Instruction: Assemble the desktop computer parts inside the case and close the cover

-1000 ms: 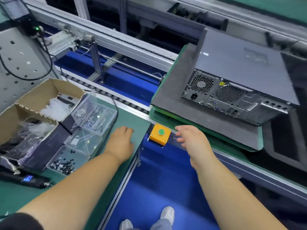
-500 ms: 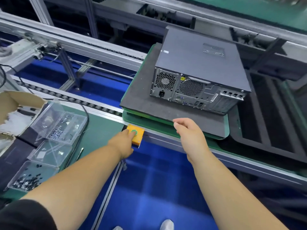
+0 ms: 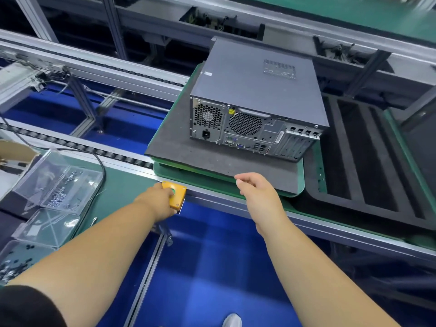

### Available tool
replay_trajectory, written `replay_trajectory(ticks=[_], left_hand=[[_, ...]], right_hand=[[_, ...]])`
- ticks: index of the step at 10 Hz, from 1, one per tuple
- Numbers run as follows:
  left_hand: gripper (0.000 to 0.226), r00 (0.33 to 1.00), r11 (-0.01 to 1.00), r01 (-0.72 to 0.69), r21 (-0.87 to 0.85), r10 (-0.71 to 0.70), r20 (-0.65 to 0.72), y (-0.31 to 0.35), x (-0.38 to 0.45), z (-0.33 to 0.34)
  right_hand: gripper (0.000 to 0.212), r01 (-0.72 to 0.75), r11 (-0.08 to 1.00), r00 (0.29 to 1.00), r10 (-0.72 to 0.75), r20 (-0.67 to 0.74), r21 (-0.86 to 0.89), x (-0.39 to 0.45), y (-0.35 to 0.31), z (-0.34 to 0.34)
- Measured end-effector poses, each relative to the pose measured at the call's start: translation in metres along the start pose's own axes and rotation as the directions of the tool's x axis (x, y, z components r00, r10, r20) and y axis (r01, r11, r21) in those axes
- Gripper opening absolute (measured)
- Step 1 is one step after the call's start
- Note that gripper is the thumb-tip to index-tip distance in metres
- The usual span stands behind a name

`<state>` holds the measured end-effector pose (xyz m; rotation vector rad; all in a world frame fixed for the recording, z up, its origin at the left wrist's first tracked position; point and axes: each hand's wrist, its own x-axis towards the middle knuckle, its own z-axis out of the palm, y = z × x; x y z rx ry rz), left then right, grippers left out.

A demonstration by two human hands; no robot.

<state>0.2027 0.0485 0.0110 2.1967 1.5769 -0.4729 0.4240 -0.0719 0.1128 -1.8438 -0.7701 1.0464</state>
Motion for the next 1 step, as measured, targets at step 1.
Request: replay_trajectory(ticks=[1], left_hand=[[0.049,0.991,1.000,-0.008,0.020,0.011,-0.131,0.0110,-0.0060,-0.0153]], right_hand=[[0.013,0.027,1.000,1.000,-0.028,-0.006,-0.016,0.0002,-0.0052,-0.0133]])
